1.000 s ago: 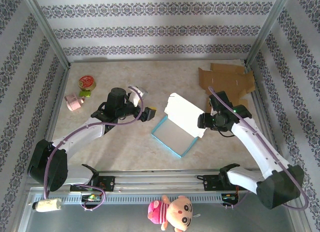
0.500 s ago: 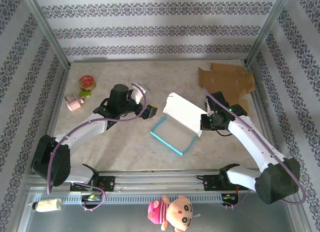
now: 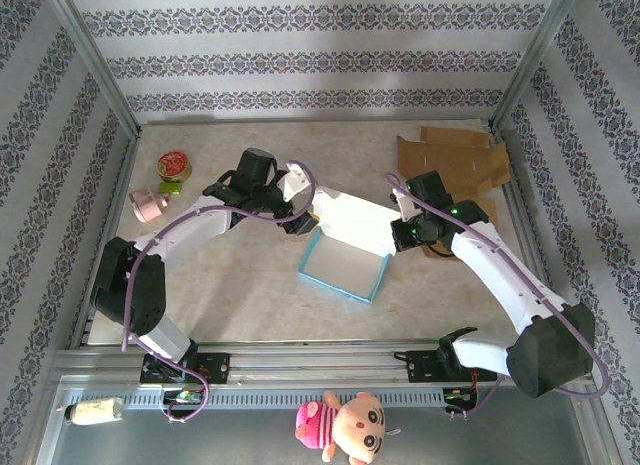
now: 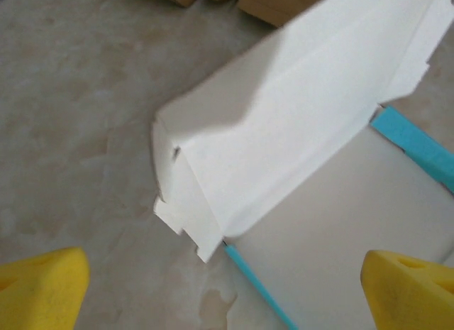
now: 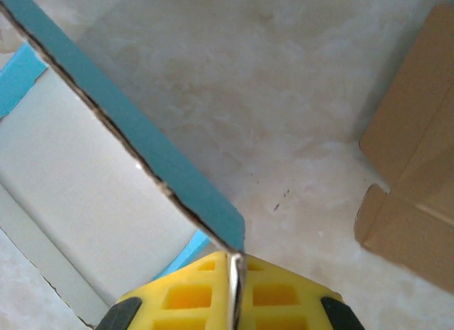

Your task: Fold the paper box

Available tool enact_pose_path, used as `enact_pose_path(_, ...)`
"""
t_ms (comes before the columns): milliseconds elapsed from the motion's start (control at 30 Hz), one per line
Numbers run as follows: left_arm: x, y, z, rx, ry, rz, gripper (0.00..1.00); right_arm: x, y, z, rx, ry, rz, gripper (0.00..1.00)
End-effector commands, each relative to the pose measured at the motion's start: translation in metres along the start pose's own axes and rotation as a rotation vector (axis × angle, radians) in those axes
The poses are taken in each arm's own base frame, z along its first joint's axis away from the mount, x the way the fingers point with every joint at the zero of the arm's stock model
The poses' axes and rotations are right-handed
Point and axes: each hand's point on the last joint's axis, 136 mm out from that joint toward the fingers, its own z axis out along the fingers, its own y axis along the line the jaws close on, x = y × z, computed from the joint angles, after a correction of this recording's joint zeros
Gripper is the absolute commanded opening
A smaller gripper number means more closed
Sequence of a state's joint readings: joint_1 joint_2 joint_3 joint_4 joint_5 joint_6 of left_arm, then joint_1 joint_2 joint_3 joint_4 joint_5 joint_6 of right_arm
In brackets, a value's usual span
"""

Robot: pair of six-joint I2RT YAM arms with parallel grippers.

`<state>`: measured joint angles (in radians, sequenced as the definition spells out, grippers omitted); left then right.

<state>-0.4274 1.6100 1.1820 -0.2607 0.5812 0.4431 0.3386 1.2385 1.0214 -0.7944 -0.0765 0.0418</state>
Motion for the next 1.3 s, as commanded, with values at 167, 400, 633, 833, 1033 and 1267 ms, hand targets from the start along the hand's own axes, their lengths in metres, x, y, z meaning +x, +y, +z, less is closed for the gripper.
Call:
enact_pose_path(167, -0.001, 0.021, 0.012, -0.019, -0.009, 0.048, 0.98, -0.02, 0.011, 0.0, -0.019, -0.035, -0.121, 0.0)
enact_pose_path(400, -0.004, 0.051, 0.02, -0.079, -0.023, 0.039, 0.96, -0.025, 0.014, 0.001, -0.019, -0.038, -0.138, 0.0)
enact_pose_path(633, -0.005, 0.047, 0.027, -0.023, -0.02, 0.022, 0.74, -0.032, 0.013, 0.002, -0.011, -0.04, -0.14, 0.0)
enact_pose_path(833, -0.004, 0.05, 0.033, -0.01, -0.005, -0.008, 0.43, -0.037, 0.011, 0.002, 0.007, -0.044, -0.131, 0.0)
enact_pose_path(1033, -0.015, 0.065, 0.03, -0.073, -0.012, -0.117, 0.0, -0.055, 0.006, 0.003, 0.041, -0.084, 0.011, 0.0)
enact_pose_path(1267, -0.047, 0.115, 0.011, -0.405, -0.077, -0.388, 0.0, -0.112, 0.005, 0.009, 0.056, -0.202, 0.423, 0.0)
